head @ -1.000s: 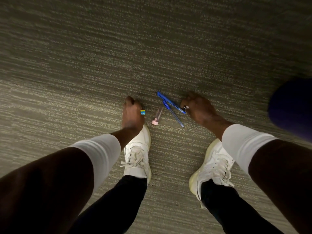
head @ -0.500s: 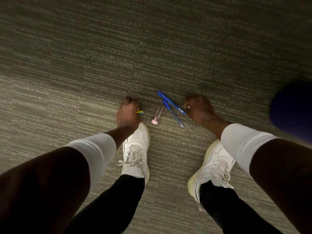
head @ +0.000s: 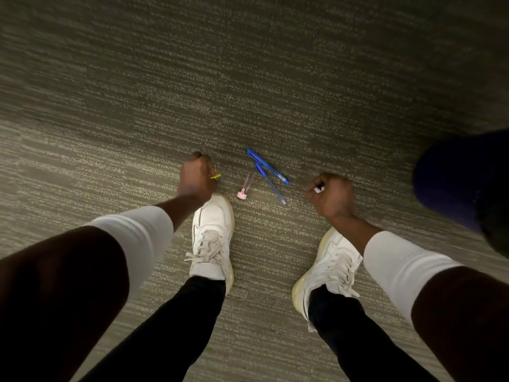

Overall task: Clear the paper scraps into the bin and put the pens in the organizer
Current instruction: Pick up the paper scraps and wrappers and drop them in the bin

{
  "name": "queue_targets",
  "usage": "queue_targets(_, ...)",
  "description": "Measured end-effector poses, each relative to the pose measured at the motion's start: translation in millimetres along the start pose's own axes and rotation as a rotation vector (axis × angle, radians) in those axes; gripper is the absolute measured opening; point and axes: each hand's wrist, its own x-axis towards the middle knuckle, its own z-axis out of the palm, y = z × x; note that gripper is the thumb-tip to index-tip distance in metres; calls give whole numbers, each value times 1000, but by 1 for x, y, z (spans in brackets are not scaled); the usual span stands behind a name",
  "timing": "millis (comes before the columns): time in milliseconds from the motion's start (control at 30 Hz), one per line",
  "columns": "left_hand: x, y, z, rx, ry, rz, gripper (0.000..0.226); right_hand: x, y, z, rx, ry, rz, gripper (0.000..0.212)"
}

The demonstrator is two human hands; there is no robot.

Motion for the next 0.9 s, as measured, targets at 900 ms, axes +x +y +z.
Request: queue_targets(900, 5, 6, 15, 21, -75, -160, 5, -27, 21, 8, -52, -99, -50, 12)
